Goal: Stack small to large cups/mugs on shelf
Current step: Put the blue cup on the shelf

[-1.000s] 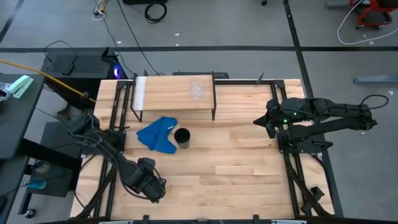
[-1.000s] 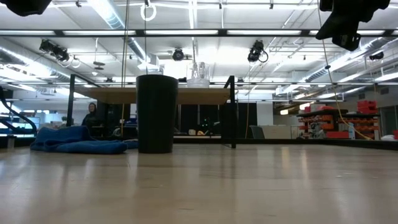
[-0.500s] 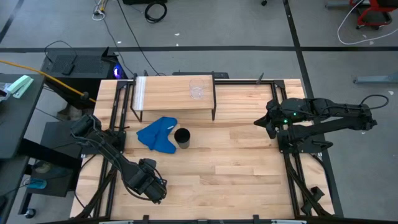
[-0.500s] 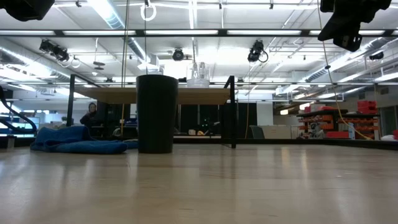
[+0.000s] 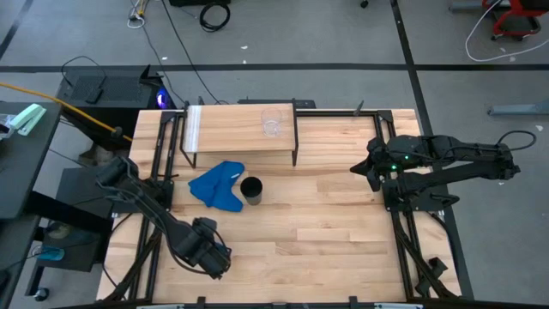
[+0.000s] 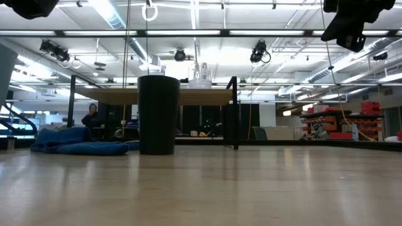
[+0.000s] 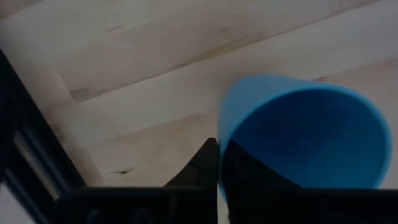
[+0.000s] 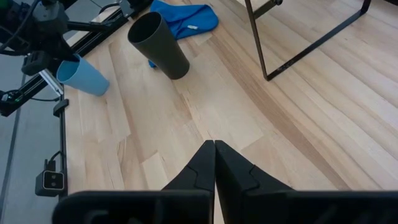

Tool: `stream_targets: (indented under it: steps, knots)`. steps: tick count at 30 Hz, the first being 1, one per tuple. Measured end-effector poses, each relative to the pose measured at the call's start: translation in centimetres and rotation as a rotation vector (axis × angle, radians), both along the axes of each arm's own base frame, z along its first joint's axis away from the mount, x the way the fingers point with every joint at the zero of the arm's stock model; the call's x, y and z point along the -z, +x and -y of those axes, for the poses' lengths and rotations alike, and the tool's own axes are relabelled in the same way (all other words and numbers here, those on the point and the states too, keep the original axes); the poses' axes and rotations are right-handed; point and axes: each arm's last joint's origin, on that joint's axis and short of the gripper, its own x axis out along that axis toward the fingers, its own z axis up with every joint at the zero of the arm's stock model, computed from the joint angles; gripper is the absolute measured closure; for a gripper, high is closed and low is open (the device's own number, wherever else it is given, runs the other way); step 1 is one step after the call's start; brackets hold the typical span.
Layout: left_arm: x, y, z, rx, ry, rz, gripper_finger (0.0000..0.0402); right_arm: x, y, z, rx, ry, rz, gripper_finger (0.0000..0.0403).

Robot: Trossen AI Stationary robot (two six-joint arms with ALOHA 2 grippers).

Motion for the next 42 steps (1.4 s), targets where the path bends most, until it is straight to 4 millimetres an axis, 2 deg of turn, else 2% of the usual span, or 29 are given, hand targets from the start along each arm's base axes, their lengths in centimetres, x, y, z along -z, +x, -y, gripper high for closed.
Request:
stream_targets:
  steps: [4, 9, 11, 15, 19, 21, 25, 33, 38, 42]
  knots:
    - [-1.6, -0.2, -0.7, 0.016, -0.019, 0.014, 0.0390, 0.0, 0.0, 0.0, 0.000, 0.000, 0.000, 0.0393]
    - [-6.1, -0.6, -2.4, 0.039, -0.021, 0.104, 0.0390, 0.0, 0.0, 0.0, 0.000, 0.000, 0.000, 0.0392]
    - [-8.6, -0.9, -3.4, 0.041, 0.002, 0.160, 0.0390, 0.0, 0.0, 0.0, 0.000, 0.000, 0.000, 0.0392]
    - [-13.7, -2.0, -6.0, -0.001, 0.089, 0.237, 0.0391, 0.0, 0.0, 0.0, 0.000, 0.000, 0.000, 0.0392]
    - [-18.4, -2.1, -9.1, 0.010, 0.153, 0.470, 0.0391, 0.0, 0.1, 0.0, 0.002, 0.002, -0.001, 0.0392]
    - [-20.2, -1.9, -11.1, 0.021, 0.202, 0.537, 0.0391, 0.0, 0.1, 0.0, 0.002, 0.002, -0.002, 0.0392]
    - [-22.6, -1.4, -15.1, 0.064, 0.317, 0.590, 0.0391, 0.1, 0.3, 0.0, 0.011, 0.013, -0.011, 0.0392]
    - [-24.5, -2.1, -23.9, -0.011, 0.471, 0.533, 0.0391, 0.2, 0.4, 0.0, 0.018, 0.023, -0.015, 0.0392]
    - [-23.9, -2.4, -28.7, -0.064, 0.438, 0.462, 0.0391, 0.2, 0.4, 0.0, 0.030, 0.037, -0.014, 0.0392]
    - [-22.9, -2.0, -31.5, -0.073, 0.378, 0.424, 0.0391, 0.2, 0.4, 0.1, 0.050, 0.028, -0.014, 0.0392]
